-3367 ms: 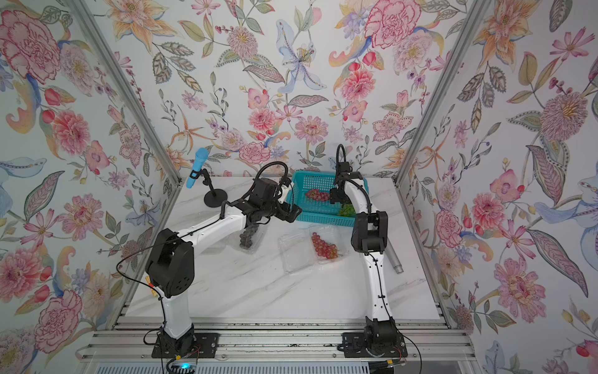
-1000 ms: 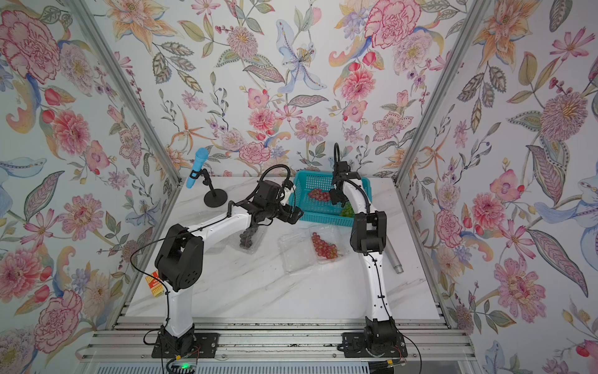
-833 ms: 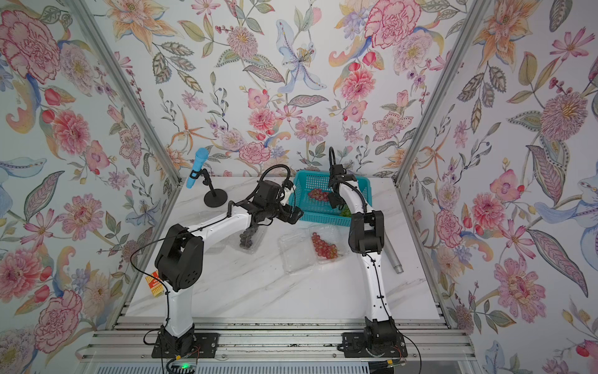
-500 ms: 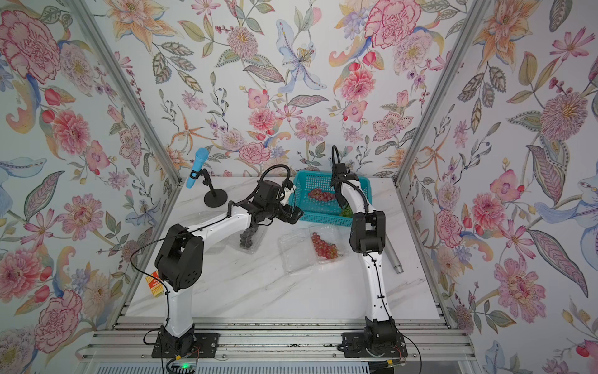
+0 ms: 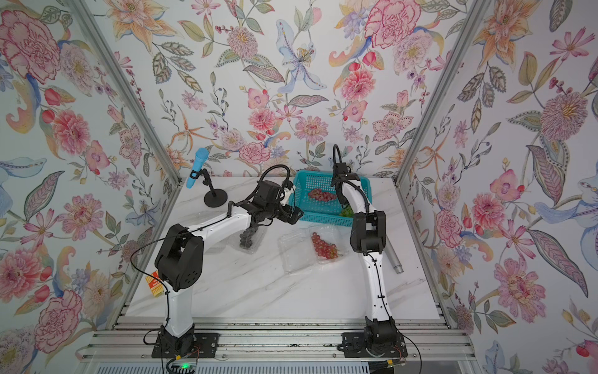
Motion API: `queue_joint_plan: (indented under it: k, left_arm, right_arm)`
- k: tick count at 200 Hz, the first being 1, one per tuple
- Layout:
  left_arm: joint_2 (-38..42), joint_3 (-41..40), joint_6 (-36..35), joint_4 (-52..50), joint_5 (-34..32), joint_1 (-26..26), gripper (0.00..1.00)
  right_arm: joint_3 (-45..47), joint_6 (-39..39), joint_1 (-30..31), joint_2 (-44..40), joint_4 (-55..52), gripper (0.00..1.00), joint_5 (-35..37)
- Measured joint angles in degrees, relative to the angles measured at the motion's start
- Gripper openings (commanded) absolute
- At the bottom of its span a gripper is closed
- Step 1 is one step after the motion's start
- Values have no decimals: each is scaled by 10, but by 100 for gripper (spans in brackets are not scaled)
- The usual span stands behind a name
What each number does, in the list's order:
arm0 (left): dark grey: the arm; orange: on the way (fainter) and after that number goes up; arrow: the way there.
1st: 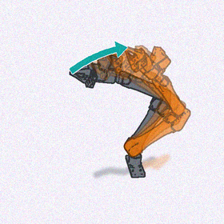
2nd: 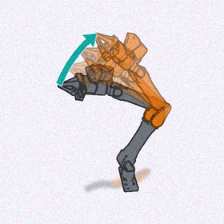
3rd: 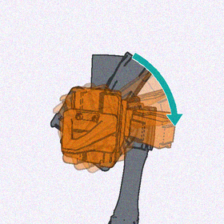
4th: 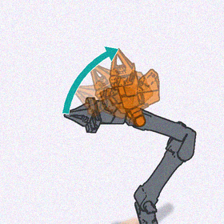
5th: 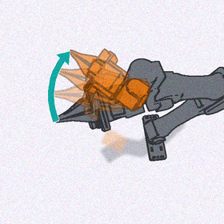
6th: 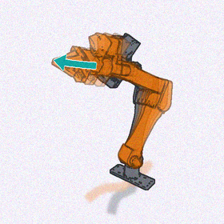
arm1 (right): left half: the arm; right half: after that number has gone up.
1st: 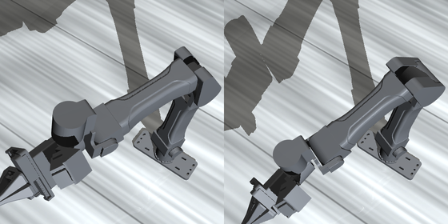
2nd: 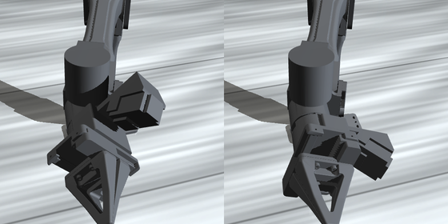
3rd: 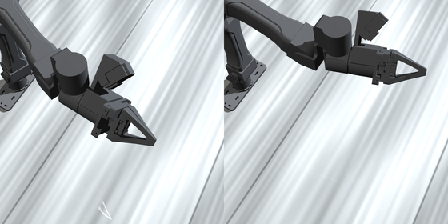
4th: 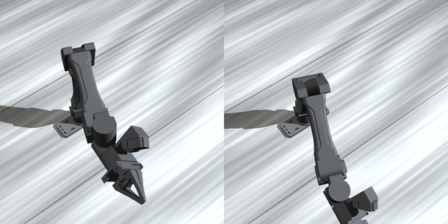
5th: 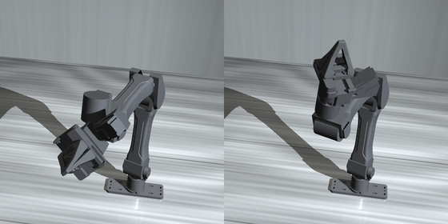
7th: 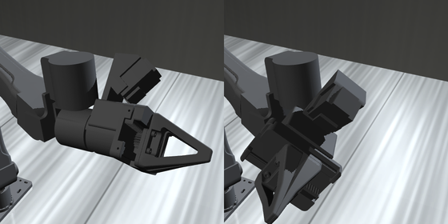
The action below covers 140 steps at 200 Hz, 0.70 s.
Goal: Pack grapes into containers
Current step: Pick up the grape from the basket.
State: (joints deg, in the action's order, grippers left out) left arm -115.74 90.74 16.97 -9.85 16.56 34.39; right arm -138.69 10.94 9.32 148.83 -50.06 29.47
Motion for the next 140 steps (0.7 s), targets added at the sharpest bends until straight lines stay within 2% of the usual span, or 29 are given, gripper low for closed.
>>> queue_joint_plan:
  k: [22, 40, 54, 93, 140]
  left_arm:
    - [0, -3, 2, 4, 2, 0, 100]
    - [0, -9, 5, 12, 5, 0, 100]
    - [0, -16, 7, 18, 9, 0, 100]
    - [3, -40, 10, 23, 10, 0, 100]
    - [28, -56, 9, 24, 10, 0, 100]
  right_arm:
    - [0, -5, 0, 0, 1, 33, -5]
    - [0, -9, 0, 0, 2, 24, -8]
    - [0, -12, 0, -1, 2, 21, -12]
    - [1, -18, 3, -6, 2, 0, -19]
    - [4, -20, 16, -16, 2, 0, -22]
